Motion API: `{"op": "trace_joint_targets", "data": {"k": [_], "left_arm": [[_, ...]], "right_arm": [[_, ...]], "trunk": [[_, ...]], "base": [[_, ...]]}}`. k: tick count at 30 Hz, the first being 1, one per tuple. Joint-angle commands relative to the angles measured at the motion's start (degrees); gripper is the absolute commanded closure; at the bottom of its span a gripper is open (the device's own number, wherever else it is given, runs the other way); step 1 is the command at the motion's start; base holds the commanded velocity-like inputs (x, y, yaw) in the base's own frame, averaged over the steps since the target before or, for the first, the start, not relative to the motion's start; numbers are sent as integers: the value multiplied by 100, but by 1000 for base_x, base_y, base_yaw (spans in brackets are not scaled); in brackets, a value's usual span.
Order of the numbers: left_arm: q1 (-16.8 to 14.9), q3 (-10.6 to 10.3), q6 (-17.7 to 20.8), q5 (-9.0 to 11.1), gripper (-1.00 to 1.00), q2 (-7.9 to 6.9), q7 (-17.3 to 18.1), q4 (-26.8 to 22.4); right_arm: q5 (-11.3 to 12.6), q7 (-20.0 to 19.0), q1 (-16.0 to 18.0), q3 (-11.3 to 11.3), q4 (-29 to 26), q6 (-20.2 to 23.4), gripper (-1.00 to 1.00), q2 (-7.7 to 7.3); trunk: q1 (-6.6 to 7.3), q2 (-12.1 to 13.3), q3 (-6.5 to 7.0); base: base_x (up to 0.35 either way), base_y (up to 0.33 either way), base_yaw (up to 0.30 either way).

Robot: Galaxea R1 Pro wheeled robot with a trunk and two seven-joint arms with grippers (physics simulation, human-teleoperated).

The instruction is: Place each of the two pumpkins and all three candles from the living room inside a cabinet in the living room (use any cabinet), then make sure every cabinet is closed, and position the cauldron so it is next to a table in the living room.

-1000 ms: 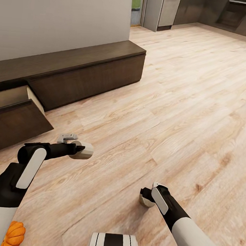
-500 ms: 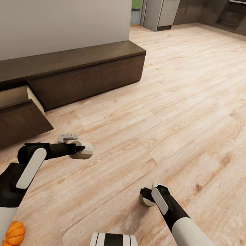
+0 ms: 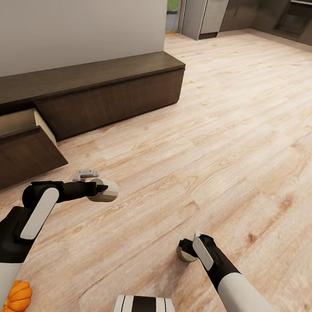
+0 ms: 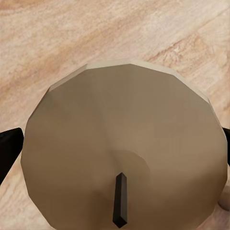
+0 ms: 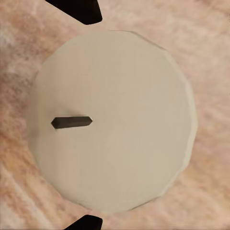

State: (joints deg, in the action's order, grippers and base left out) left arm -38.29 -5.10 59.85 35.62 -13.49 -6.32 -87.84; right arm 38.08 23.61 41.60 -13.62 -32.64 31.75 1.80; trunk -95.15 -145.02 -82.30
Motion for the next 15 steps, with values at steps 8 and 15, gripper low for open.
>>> {"op": "trace_joint_targets", "data": {"k": [8,15], "left_arm": [[-3,-9,15,59,100,-5,-61,-5],[-3,-9,15,59,100,-5,-57,-5]], "right_arm": [[59,56,30,-35,53,-120,-100,0],[63,56,40,-36,127,-181,-100,4]], "trunk": [[-4,-4,-48],[-4,-4,-48]], "base": [[0,0,0],[0,0,0]]}}
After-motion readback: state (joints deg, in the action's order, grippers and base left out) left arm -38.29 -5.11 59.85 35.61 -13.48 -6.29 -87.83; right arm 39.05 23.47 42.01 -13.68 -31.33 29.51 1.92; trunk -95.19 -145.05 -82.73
